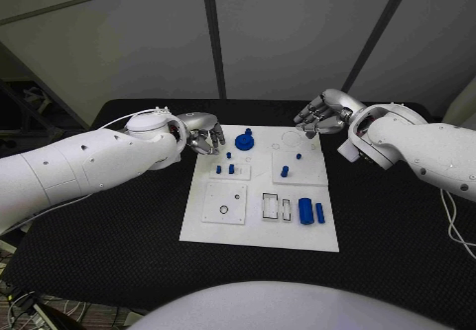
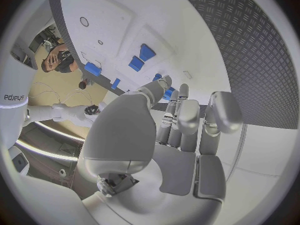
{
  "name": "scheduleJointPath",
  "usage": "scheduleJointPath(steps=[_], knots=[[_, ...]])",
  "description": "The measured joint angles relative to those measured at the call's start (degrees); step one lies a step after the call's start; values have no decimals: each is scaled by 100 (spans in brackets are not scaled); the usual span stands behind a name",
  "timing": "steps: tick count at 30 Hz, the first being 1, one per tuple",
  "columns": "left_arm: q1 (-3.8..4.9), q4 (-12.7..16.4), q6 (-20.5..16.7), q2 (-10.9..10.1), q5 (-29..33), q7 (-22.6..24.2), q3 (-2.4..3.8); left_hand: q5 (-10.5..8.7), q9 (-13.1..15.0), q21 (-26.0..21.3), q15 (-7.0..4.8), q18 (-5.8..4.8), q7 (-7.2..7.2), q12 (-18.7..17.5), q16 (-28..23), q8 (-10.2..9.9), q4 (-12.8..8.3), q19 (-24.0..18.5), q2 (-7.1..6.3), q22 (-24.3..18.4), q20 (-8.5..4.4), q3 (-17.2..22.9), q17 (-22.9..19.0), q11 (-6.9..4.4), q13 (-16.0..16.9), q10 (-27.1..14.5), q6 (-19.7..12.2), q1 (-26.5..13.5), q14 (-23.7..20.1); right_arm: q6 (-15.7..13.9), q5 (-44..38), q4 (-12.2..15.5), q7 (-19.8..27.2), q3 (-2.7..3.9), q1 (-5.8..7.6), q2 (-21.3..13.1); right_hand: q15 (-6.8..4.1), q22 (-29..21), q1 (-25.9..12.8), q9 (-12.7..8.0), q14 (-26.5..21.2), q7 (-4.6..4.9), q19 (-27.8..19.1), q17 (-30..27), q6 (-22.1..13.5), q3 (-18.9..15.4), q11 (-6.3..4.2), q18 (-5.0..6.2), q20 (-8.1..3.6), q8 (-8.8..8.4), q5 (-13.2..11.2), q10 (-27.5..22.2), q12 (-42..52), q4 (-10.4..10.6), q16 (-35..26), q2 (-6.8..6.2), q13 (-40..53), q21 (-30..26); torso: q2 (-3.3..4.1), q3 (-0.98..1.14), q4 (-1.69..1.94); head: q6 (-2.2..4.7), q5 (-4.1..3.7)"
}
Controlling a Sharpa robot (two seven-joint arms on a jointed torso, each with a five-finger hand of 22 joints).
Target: Assemble the parts on the task board
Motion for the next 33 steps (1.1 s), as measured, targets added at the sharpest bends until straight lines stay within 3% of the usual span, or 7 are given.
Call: scheduleJointPath(steps=[2, 7, 14, 19, 20, 28, 33], knots=[[0, 24, -102, -77, 74, 0, 10, 0, -6, -763, 32, 280, 2, 0, -529, 0, 0, -304, 0, 0, 15, 0, -803, 32, 0, -43, 48, 0, -388, -32, -111, 53, 1, 0, -35, -61, -64, 144, 0, 0, 235, -24, 141, 121, 52, 1, -39, 0, -73, 0, -80, 38, 0, -64, 193, 0, -21, 212, -16, -5, -2, 16, -20], [0, 91, -400, -306, 728, 21, 22, 68, -7, -2011, 72, 313, 32, 0, -1307, 116, 54, -803, 0, 0, 65, 10, -1965, 106, -20, -189, 288, 0, -950, -95, -533, 199, -11, 0, -132, -206, -153, 692, 0, 0, 416, -59, 295, 659, 144, 52, -101, 0, -192, 0, -189, 59, 0, -143, 906, 0, -77, 922, -85, -26, -13, 88, -133], [-35, 192, -943, -539, 2853, 278, 28, 157, 3, -2441, 59, 447, 39, 172, -1426, 157, 46, -958, 16, 0, 59, 48, -2161, 62, 20, -82, 373, 16, -1000, -158, -1533, 337, -171, -3, -386, -325, -206, 3167, 53, 0, 405, -99, 459, 1639, 248, 444, -172, -183, -275, -90, -645, 131, 50, -220, 2205, 53, -64, 3397, -208, -64, -48, 222, -302], [-98, 391, -1158, -694, 4504, 725, 28, 157, -18, -3248, 83, 478, 39, 211, -1592, 157, 141, -1282, 14, -92, 78, -148, -2302, 62, 26, -82, 373, -125, -1161, -186, -2186, 353, -334, -2, -513, -300, -206, 3578, -63, -6, 405, -99, 455, 1921, 248, 540, -148, -183, -271, -129, -656, -41, 0, -150, 2579, -63, -88, 3790, -285, -83, -92, 274, -390], [-115, 442, -1165, -721, 4826, 820, 28, 157, -19, -3537, 91, 757, 39, 244, -1656, 157, 163, -1406, 25, -194, 94, -249, -2356, 65, 28, -85, 373, -161, -1249, -187, -2290, 353, -364, -2, -531, -291, -206, 3619, -94, -10, 405, -86, 429, 1959, 234, 556, -138, -182, -245, -149, -685, -94, -29, -134, 2628, -93, -110, 3828, -300, -88, -102, 281, -405], [-219, 926, -1074, -871, 7060, 1487, 27, 157, -31, -4143, 170, 731, 39, 378, -1966, 157, 229, -1787, 79, -533, 186, -709, -2662, 122, 52, -234, 372, -149, -1785, -172, -2938, 354, -556, 0, -693, -184, -141, 4116, -264, -17, 425, -3, 428, 2520, -11, 626, -25, -272, -177, -158, -919, -528, -151, -64, 3384, -263, -285, 4304, -374, -127, -129, 360, -482], [-247, 1104, -1007, -880, 7680, 1743, 25, 157, -33, -4312, 214, 451, 39, 438, -2044, 156, 236, -1851, 138, -662, 219, -838, -2795, 137, 57, -262, 372, -89, -1911, -147, -3173, 341, -620, 0, -785, -23, -122, 4409, -243, -17, 405, 20, 477, 2852, -128, 638, 25, -271, -128, -157, -966, -619, -151, -52, 3838, -287, -350, 4584, -397, -146, -129, 394, -513]])
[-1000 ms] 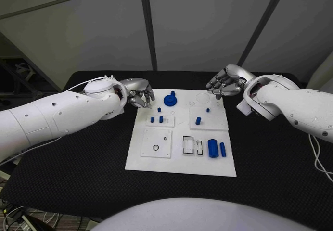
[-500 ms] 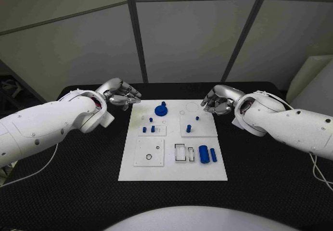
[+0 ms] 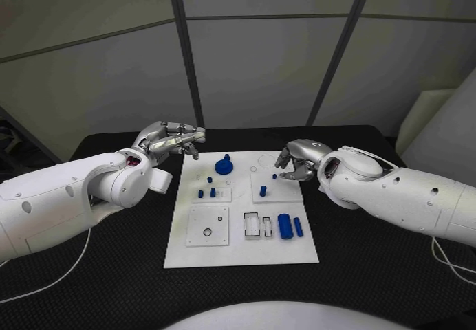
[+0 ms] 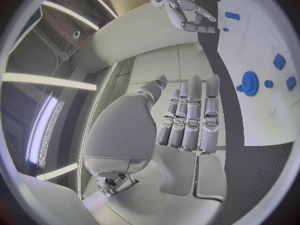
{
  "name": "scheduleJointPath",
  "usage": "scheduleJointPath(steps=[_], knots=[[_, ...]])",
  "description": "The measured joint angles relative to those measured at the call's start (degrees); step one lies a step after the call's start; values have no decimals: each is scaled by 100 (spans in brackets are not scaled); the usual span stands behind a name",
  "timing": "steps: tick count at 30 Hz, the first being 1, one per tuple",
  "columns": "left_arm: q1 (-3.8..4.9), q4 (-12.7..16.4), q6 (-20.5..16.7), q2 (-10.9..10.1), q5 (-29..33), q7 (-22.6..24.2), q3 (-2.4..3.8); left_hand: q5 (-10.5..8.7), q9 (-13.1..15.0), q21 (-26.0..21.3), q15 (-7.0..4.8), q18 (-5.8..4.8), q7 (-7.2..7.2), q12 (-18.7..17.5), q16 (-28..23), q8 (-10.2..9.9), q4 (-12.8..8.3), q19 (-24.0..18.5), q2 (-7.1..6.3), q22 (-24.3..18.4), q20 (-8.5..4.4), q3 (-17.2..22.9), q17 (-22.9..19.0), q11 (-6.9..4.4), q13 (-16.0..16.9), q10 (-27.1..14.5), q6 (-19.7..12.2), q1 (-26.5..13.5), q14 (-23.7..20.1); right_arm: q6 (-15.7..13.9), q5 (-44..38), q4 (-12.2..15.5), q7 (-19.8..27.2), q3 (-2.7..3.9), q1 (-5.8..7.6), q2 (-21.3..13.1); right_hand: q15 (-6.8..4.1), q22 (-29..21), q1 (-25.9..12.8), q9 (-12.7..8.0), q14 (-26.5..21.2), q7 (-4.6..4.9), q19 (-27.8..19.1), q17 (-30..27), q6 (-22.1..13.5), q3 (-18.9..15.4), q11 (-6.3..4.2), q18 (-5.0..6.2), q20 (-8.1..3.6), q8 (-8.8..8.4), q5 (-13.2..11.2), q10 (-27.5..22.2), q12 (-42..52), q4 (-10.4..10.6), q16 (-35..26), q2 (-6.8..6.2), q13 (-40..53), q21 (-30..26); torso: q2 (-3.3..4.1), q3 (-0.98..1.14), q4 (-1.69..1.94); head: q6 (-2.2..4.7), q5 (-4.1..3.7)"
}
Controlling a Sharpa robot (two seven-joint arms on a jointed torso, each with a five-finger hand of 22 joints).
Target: Assemble the parts on the task board
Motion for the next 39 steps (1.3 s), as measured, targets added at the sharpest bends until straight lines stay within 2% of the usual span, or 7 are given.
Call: scheduleJointPath(steps=[1, 2, 4, 12, 14, 28, 39], knots=[[-1, 23, 8, -2, 80, 40, 0, 0, -4, -20, 0, 5, 5, 0, -20, 0, 1, 0, 0, -15, 0, -1, -18, 10, 0, -10, -5, 0, -27, 5, -40, -7, -12, 0, -13, 31, 15, 77, 0, 0, 15, 8, 14, 79, -11, 4, 6, 0, 14, 0, -1, -35, 0, 4, 109, 0, -10, 75, -1, -2, 0, 8, -7], [-2, 48, 17, -7, 169, 86, 0, 0, -5, -21, -1, 352, 35, 0, -23, 0, -7, 0, 23, -35, 0, -12, -37, 30, 0, -30, -35, 23, -39, 11, -91, -21, -28, 0, -31, 72, 21, 203, 2, 0, 20, 31, 48, 206, -36, 25, -1, -4, 38, 0, -27, -40, 0, -18, 278, -2, -24, 192, -1, -2, 0, 23, -24], [-4, 75, 24, -19, 280, 146, 0, 0, -5, -48, -1, 348, 43, 0, -24, 0, 1, 0, 22, -54, 0, -33, -57, 30, 0, -30, -43, 22, -39, 22, -163, -42, -54, 0, -56, 131, 21, 351, 30, 0, 20, 30, 104, 344, -71, 58, 20, -90, 26, 0, -27, -61, 32, -31, 469, -30, -36, 332, 2, -2, 0, 40, -43], [-10, 153, 21, -43, 516, 301, 1, 0, -10, -67, 19, 342, 85, 26, -32, 0, -23, -21, 52, -89, 21, -57, -96, 60, -1, -60, -85, 52, -60, 61, -389, -174, -170, 2, -100, 345, 21, 762, 30, 0, 20, 34, 248, 761, -110, 140, 40, -89, 40, 0, -27, -81, 68, -56, 1029, -30, -44, 721, 22, -2, 10, 63, -76], [-10, 178, 20, -44, 548, 323, 2, 0, -11, -88, 20, 341, 94, 26, -33, 0, -23, -21, 52, -92, 21, -57, -100, 52, -1, -68, -94, 52, -60, 73, -431, -202, -197, 2, -108, 386, 21, 867, 30, 0, 20, 53, 280, 868, -130, 151, 40, -179, 47, 0, -27, -81, 84, -67, 1166, -30, -50, 817, 24, -1, 10, 57, -74], [-10, 210, 24, -40, 694, 370, 2, 0, -10, -111, 20, 340, 114, 26, -33, 0, -39, -20, 105, -119, 21, -73, -136, 60, -1, -100, -115, 105, -60, 100, -667, -373, -395, 3, -120, 502, 20, 1305, 30, 7, 20, 53, 452, 1216, -130, 293, 41, -181, 39, 0, 0, -81, 129, -111, 1623, -30, -50, 1190, 33, 15, 10, 9, -17], [-10, 189, 38, -35, 751, 374, 2, 0, -9, -111, 20, 338, 114, 49, -33, 0, -38, -20, 104, -125, 21, -72, -143, 80, -2, -120, -115, 105, -60, 131, -781, -401, -463, 3, -121, 514, 20, 1512, 54, 31, 21, 24, 615, 1358, -10, 423, -14, -267, 45, 15, 106, -61, 202, -175, 1840, -5, -48, 1475, 40, 20, 3, -45, -18]])
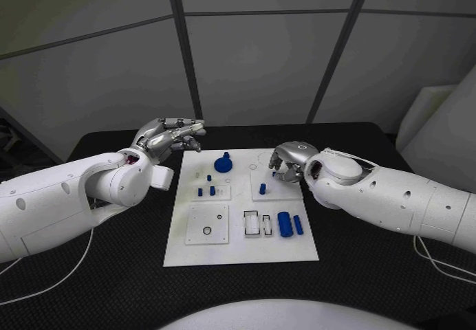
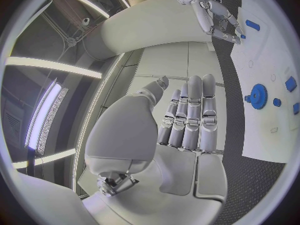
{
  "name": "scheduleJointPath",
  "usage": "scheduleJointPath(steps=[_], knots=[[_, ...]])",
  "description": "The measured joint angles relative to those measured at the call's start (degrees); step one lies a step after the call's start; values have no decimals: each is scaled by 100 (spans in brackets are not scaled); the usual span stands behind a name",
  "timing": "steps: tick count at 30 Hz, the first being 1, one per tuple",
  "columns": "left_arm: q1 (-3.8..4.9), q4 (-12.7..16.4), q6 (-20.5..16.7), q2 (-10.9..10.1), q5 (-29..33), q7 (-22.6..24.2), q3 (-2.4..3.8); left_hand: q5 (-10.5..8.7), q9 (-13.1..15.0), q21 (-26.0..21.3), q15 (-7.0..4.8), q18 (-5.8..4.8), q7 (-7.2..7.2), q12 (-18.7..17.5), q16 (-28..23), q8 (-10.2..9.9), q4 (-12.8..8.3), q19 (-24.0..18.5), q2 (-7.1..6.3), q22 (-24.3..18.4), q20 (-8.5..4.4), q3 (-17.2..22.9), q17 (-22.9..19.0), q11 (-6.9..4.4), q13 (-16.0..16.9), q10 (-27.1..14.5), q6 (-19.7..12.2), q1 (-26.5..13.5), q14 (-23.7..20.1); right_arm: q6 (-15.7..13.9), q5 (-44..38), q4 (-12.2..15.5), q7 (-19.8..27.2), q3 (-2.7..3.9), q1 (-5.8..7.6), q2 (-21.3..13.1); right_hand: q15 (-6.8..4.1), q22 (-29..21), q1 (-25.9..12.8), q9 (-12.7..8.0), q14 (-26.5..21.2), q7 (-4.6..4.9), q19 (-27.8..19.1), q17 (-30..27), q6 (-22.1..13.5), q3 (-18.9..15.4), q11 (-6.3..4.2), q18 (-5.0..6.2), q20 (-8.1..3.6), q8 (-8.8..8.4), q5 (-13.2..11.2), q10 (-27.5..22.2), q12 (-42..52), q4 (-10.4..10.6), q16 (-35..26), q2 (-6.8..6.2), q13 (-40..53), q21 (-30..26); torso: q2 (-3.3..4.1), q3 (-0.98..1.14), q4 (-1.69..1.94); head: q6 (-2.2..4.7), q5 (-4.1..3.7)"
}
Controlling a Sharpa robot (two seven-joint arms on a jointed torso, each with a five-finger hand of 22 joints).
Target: Assemble the parts on the task board
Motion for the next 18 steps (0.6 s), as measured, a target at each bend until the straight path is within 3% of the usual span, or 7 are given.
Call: scheduleJointPath(steps=[3, 6, 8, 15, 16, 18], knots=[[0, -5, 8, 0, 6, 0, 0, 0, 0, 0, 0, 1, 0, 0, 0, 0, 0, 0, 0, -2, 0, 0, -3, 0, 0, 0, 0, 0, 0, 44, -4, 1, -2, 0, 0, 9, 0, 7, -1, 4, 0, -19, 100, 82, 79, 41, -12, -90, -3, 18, 22, 131, 64, -13, 117, -1, 18, 173, 5, 0, 3, -15, -1], [0, -7, 13, 0, 10, 0, 0, 0, 0, 0, 0, -4, 0, 0, 0, 0, 0, 0, 22, -7, 0, 0, -10, 0, 0, 0, 0, 22, 0, 87, -4, 2, -4, 0, 0, 18, 0, 7, -33, 15, 0, -46, 192, 128, 162, 59, -48, -90, -13, 49, 27, 229, 103, -30, 197, 32, 33, 323, 9, -1, 4, -24, 12], [0, -7, 17, 0, 13, 0, 0, 0, 0, 0, 0, -434, 0, 0, 0, 0, 0, 0, 22, -7, 0, 0, -10, 0, 0, 0, 0, 22, 0, 124, 1, 1, -7, 0, 0, 25, 0, 7, -38, 22, 0, -55, 206, 147, 192, 64, -68, -90, -27, 49, 27, 249, 104, -35, 231, 37, 36, 375, 9, -2, 4, -29, 14], [0, -10, 40, -3, 20, 0, 0, 0, 0, 0, 0, -430, 21, 0, 0, 0, 0, 0, 22, -11, 0, 0, -17, 0, -1, 0, -21, 22, 0, 278, 18, -18, -36, 1, 0, 40, 0, 6, -62, 29, 0, -81, 206, 171, 283, 78, -89, -93, -27, 71, 27, 310, 103, -50, 281, 60, 45, 429, 15, -2, 4, -74, 20], [0, -10, 47, -3, 20, 0, 0, 0, 0, 0, 0, -430, 21, 0, 0, 0, 0, 0, 22, -13, 0, 0, -17, 0, -1, 0, -21, 22, 0, 301, 20, -20, -43, 4, 4, 45, 0, 6, -62, 29, 0, -81, 206, 171, 284, 78, -89, -180, -27, 71, 27, 310, 103, -50, 281, 60, 44, 430, 16, -2, 5, -81, 21], [0, -10, 56, -4, 21, 0, 0, 0, 0, 0, 0, -430, 21, 0, 0, 0, 0, 0, 22, -13, 0, 0, -17, 0, -1, 0, -21, 22, 0, 330, 22, -26, -55, 4, 11, 53, 0, 6, -62, 29, 0, -81, 205, 171, 284, 89, -110, -179, -27, 71, 27, 332, 103, -61, 281, 60, 44, 429, 16, -2, 5, -94, 21]])
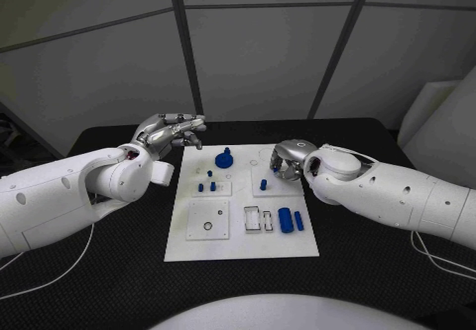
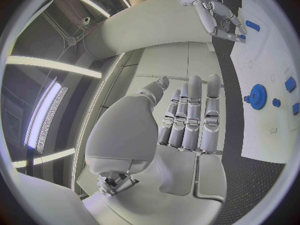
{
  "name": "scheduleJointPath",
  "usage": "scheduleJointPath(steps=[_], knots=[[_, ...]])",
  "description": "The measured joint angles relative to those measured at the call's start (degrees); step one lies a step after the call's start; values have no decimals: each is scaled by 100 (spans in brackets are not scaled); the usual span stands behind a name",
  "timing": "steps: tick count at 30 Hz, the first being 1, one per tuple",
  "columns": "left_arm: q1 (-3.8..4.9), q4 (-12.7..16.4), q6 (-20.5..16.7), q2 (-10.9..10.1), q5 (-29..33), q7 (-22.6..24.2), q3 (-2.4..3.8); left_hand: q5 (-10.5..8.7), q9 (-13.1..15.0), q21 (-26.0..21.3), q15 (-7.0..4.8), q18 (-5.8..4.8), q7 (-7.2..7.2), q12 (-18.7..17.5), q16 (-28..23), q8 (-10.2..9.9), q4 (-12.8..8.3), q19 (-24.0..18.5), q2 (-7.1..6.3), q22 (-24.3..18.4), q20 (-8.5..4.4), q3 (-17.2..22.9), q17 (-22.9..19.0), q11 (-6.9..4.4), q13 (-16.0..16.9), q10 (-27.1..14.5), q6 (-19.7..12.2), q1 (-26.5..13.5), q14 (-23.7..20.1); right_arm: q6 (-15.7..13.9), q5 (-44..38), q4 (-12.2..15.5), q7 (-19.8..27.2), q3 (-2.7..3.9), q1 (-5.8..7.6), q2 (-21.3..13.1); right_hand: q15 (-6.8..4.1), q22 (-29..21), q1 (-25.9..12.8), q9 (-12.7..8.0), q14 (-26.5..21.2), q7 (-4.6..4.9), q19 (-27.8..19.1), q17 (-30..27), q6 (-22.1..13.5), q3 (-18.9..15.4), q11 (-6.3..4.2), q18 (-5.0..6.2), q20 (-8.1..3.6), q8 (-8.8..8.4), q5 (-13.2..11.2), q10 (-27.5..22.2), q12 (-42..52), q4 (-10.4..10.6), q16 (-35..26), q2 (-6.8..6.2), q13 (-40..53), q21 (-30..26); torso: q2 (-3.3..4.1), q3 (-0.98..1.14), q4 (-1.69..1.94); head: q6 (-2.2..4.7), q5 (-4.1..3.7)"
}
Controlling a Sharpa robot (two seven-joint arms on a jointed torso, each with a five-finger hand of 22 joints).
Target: Assemble the parts on the task board
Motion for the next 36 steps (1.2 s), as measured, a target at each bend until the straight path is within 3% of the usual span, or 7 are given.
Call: scheduleJointPath(steps=[11, 23, 26, 36], knots=[[0, -1, 43, -11, 5, -5, 0, 0, 0, 0, 0, 0, 0, 21, 0, 0, -16, 0, 0, -4, 0, -16, -5, 0, 0, 0, 0, 0, 0, 57, -3, -64, -68, 0, 22, 61, 0, -1, 0, 0, 0, 0, 0, 0, 0, 14, 1, 1, 0, 0, 0, -1, 2, -14, 32, 0, 4, 33, 0, 3, 8, -38, -11], [0, -9, 59, -19, 8, -13, 0, 0, 0, -22, 0, 0, 0, 21, 0, 0, -16, 0, 0, -4, 0, -16, -10, 2, -1, -43, 0, 0, 0, -36, -61, -51, -84, -13, 12, 64, -84, -2, 107, 47, 0, -70, 20, -134, 279, 270, -69, -1, -20, 82, -29, 258, 40, -274, 49, 168, 53, 307, 6, 5, 8, -66, -7], [0, -9, 61, -21, 8, -14, 0, 0, 0, -22, 0, 0, 11, 21, 0, 0, -16, 0, 25, -7, 0, -16, -18, 2, -1, -43, -11, 25, 0, -64, -84, -33, -94, -18, 6, 56, -96, -2, 98, 59, -12, -64, 20, -158, 308, 318, -79, -89, -21, 82, -49, 308, 16, -323, 49, 220, 56, 343, 6, 6, 8, -73, -18], [0, -10, 62, -39, 10, -17, 0, 0, 1, -22, 2, 0, 20, 21, 0, 0, -16, 0, 53, -16, 0, -16, -32, 2, -1, -42, -20, 53, -2, -250, -156, 156, -142, -29, -14, -84, -105, -2, 121, 63, -20, -72, 20, -172, 337, 383, -61, -88, -20, 77, -69, 327, 12, -388, 49, 258, 76, 344, 6, 7, 4, -83, -21]])
